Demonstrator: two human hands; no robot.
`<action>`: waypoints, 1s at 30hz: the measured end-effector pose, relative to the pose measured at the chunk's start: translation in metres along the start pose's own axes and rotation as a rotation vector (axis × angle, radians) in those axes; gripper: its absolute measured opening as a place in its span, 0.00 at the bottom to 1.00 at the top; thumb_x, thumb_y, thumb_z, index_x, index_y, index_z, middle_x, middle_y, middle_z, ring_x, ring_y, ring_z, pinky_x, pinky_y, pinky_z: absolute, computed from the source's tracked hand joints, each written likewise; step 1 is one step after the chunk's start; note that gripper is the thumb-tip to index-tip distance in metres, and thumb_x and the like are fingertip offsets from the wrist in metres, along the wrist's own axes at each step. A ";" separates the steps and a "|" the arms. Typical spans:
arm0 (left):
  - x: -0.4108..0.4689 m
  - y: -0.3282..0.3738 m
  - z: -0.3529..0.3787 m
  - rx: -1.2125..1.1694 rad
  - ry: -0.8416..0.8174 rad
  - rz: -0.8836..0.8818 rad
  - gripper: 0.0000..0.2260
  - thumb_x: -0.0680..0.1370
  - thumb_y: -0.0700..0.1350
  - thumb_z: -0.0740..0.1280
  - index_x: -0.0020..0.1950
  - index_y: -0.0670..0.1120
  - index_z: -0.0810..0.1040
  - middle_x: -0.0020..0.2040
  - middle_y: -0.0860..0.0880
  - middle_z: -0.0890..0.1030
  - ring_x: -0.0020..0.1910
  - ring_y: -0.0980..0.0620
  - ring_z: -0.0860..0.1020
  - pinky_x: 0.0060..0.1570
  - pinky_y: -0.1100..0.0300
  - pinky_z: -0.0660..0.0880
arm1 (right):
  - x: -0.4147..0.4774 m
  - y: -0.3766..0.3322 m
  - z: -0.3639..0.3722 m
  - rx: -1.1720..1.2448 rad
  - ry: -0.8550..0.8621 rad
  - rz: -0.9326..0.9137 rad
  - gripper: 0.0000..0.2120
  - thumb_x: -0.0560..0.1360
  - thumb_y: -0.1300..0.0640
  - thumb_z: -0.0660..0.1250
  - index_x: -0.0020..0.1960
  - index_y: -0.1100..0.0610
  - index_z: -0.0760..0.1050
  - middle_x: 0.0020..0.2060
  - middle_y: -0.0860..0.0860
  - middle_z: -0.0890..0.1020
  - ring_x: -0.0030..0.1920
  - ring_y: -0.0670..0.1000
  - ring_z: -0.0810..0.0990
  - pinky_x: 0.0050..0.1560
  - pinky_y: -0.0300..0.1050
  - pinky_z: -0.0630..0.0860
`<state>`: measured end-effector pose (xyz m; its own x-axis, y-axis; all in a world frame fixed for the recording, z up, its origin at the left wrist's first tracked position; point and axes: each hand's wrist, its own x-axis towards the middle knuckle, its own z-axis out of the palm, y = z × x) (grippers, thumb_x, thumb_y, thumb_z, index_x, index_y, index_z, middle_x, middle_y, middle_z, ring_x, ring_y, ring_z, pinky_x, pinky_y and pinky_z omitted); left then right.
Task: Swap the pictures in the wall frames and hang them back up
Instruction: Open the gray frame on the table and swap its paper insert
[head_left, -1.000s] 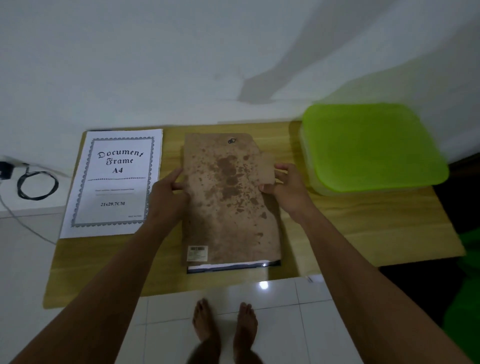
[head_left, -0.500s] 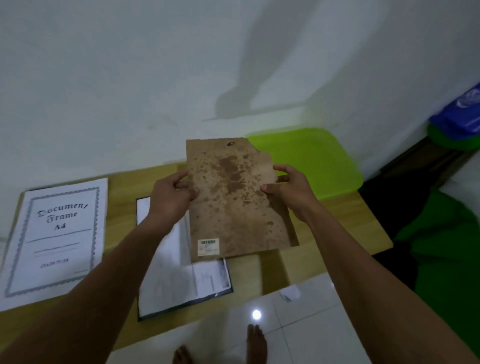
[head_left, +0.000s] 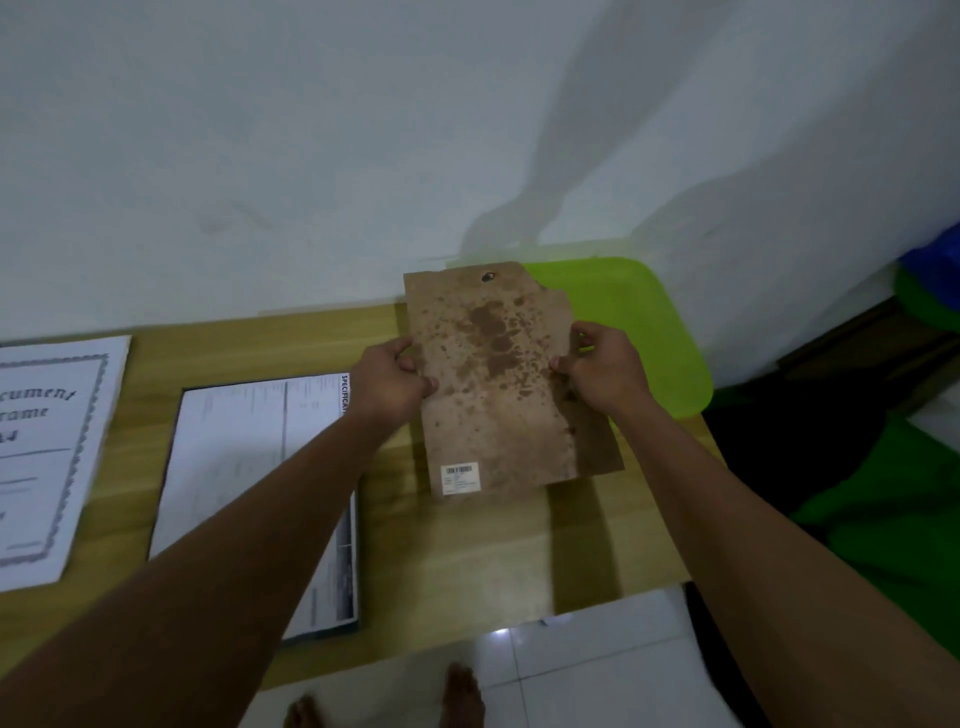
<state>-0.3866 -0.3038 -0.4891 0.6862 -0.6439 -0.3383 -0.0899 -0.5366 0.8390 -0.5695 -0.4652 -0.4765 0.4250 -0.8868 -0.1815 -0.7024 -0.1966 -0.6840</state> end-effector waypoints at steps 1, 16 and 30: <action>0.003 0.002 0.003 0.006 0.001 -0.004 0.32 0.71 0.38 0.75 0.74 0.45 0.68 0.42 0.54 0.76 0.48 0.52 0.78 0.47 0.61 0.74 | 0.002 0.002 0.000 -0.059 0.020 -0.022 0.17 0.72 0.57 0.76 0.56 0.64 0.79 0.53 0.58 0.83 0.50 0.58 0.81 0.49 0.52 0.78; -0.005 0.008 0.003 0.117 0.025 0.045 0.28 0.77 0.46 0.70 0.75 0.48 0.66 0.62 0.45 0.76 0.60 0.46 0.76 0.51 0.59 0.72 | -0.013 -0.001 0.000 -0.337 0.026 -0.231 0.18 0.78 0.56 0.65 0.65 0.61 0.74 0.65 0.61 0.75 0.71 0.60 0.68 0.66 0.48 0.69; -0.091 -0.131 -0.153 0.404 0.156 0.081 0.22 0.76 0.45 0.70 0.70 0.44 0.73 0.65 0.44 0.77 0.62 0.46 0.75 0.64 0.53 0.70 | -0.141 -0.115 0.150 -0.288 -0.255 -0.376 0.22 0.80 0.55 0.62 0.73 0.58 0.68 0.69 0.55 0.73 0.70 0.56 0.70 0.66 0.48 0.70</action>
<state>-0.3268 -0.0914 -0.5034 0.7631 -0.6196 -0.1838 -0.4020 -0.6777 0.6157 -0.4632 -0.2544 -0.4782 0.7774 -0.6105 -0.1515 -0.5879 -0.6196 -0.5201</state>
